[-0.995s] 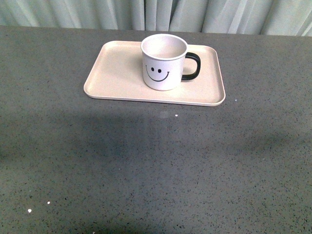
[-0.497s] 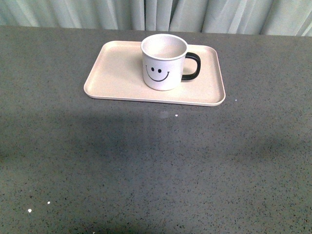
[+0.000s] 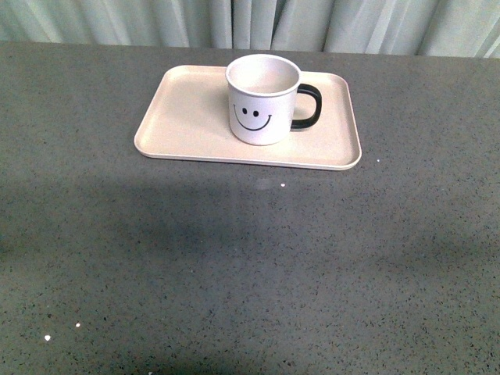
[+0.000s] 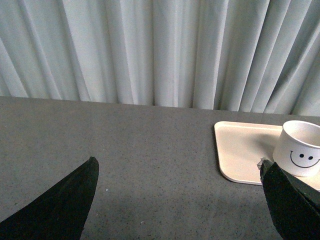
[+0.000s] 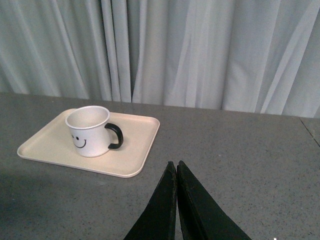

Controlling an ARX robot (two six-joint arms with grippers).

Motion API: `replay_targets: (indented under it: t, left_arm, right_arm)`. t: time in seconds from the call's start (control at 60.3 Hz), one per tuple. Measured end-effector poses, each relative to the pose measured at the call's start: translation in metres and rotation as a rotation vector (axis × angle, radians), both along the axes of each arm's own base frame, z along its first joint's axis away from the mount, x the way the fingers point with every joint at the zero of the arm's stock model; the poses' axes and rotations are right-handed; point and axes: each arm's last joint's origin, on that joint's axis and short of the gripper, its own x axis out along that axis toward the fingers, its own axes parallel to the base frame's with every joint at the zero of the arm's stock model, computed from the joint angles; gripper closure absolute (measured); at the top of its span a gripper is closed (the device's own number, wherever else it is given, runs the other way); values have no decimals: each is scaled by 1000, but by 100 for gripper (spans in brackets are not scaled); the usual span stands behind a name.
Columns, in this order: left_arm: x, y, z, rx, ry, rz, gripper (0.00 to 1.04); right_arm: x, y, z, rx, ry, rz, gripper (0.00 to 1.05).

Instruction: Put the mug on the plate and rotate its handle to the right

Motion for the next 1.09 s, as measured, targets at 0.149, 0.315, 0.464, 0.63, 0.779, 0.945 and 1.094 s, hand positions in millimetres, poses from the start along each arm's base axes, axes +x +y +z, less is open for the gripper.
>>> replay_targets:
  t: [0.149,0.315,0.464,0.63,0.779,0.945,1.094]
  left_arm:
    - [0,0,0,0,0,0,9]
    - [0,0,0,0,0,0,9]
    - [0,0,0,0,0,0,9]
    - [0,0,0,0,0,0,9]
    - [0,0,0,0,0,0,9]
    - [0,0,0,0,0,0,9]
    - [0,0,0,0,0,0,9]
  right_arm:
    - [0,0,0,0,-1,0,80]
    - [0,0,0,0,-1,0,53]
    - [0,0,0,0,-1,0,25]
    - [0,0,0,0,-1,0,10]
    - [0,0,0,0,-1,0,9]
    - [0,0,0,0,-1,0,9]
    - [0,0,0,0,-1,0,9]
